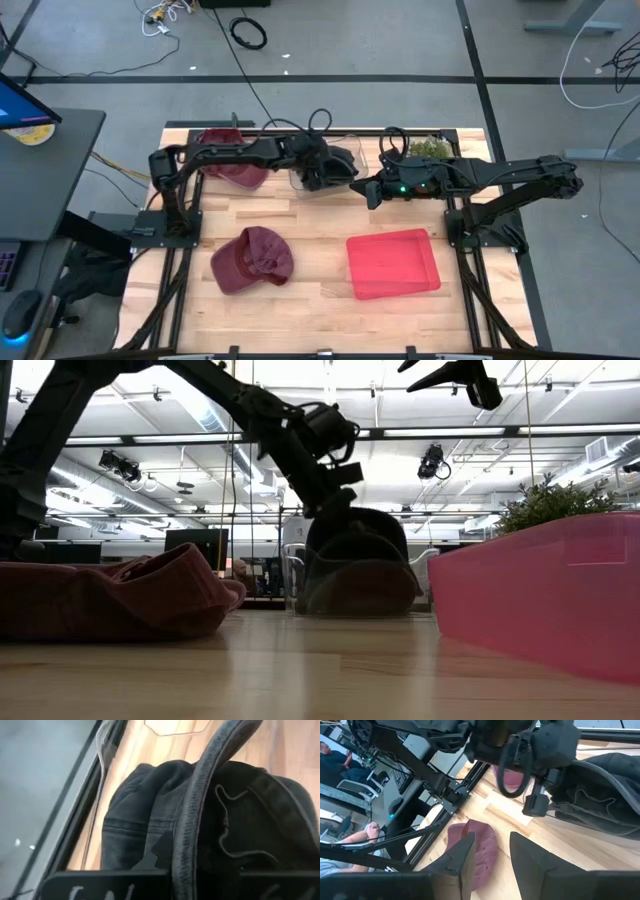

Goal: Pick & Place hat
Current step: Put the black cap into the transparent bin, then put the top red cap into the pink bin

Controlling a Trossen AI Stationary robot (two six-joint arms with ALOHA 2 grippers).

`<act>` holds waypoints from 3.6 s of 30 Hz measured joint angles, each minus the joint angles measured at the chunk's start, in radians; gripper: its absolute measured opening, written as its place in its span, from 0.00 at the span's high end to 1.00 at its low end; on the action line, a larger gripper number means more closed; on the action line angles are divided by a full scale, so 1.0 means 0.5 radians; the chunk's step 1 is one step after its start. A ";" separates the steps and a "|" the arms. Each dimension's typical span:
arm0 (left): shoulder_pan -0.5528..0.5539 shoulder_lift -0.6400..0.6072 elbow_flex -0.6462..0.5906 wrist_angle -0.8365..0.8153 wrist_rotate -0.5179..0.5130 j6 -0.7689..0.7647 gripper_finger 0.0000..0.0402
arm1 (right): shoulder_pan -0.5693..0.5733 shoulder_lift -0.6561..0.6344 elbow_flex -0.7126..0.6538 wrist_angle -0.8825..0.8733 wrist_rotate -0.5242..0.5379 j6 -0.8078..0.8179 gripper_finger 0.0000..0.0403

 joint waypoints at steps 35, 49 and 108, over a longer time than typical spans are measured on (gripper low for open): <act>0.172 -0.248 -0.012 -0.098 1.037 -0.330 0.26 | 0.000 0.001 0.000 -0.002 0.004 -0.106 0.70; 0.273 -0.672 -0.008 -0.860 0.072 -0.527 0.39 | 0.000 0.001 0.000 -0.024 0.003 -0.252 0.69; 0.775 -0.857 -1.134 -1.189 -0.527 0.434 0.39 | -0.391 0.289 -0.001 0.423 -0.456 -0.486 0.48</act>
